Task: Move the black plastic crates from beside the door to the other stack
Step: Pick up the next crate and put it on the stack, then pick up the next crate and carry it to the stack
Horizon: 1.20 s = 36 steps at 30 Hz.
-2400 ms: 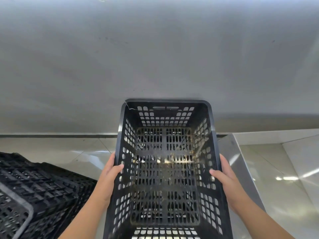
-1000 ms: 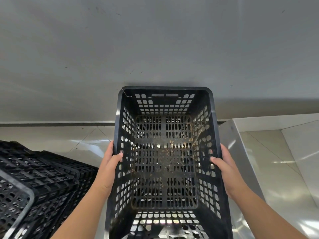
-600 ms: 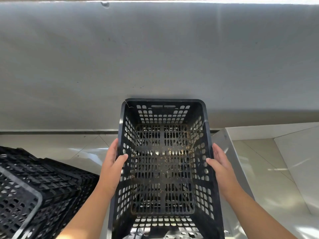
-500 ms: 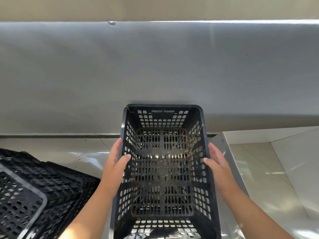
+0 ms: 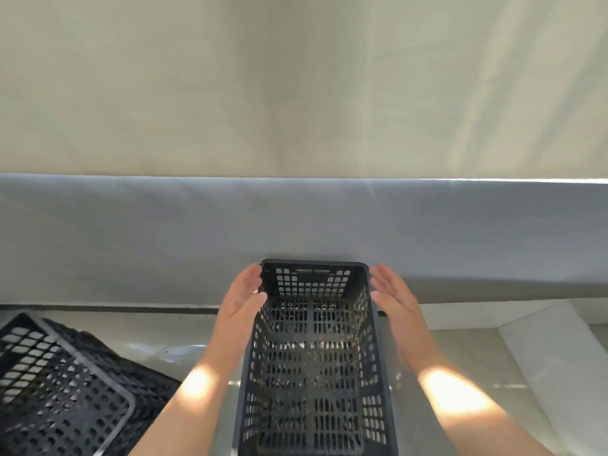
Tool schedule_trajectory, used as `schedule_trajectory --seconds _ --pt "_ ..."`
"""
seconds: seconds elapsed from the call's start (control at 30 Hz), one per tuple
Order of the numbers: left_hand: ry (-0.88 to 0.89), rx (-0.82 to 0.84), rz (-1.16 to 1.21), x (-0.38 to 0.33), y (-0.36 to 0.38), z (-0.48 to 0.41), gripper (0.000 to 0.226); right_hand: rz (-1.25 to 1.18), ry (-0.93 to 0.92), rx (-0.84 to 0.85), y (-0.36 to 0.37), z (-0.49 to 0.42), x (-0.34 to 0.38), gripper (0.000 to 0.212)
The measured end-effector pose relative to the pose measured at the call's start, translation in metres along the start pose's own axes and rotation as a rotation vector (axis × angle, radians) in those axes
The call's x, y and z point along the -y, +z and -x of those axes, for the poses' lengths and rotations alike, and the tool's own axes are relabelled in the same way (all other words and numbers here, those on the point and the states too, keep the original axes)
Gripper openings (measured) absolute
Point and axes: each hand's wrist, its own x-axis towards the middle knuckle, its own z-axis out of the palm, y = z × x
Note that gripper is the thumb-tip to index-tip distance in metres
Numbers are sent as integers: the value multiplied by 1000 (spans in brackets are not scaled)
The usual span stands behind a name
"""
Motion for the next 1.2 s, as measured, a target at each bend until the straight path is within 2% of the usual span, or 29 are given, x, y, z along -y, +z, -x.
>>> schedule_trajectory --seconds 0.17,0.37,0.5,0.8,0.87,1.1,1.2 --pt "143 33 8 -67 -16 17 45 -31 -135 30 0 14 65 55" --pt "277 -1 63 -135 -44 40 66 -90 -293 53 5 27 127 58" --pt "312 -83 71 -163 -59 63 52 -117 -371 119 8 29 154 54" --pt "250 -346 90 -170 -92 116 41 -87 -423 370 55 35 192 51" --pt "244 -409 97 -166 -105 131 41 -77 -420 430 72 42 199 58" --pt "270 -572 125 -154 -172 202 49 -39 -429 655 157 73 212 58" --pt "256 -650 125 -142 -212 235 48 -49 -447 733 206 94 213 51"
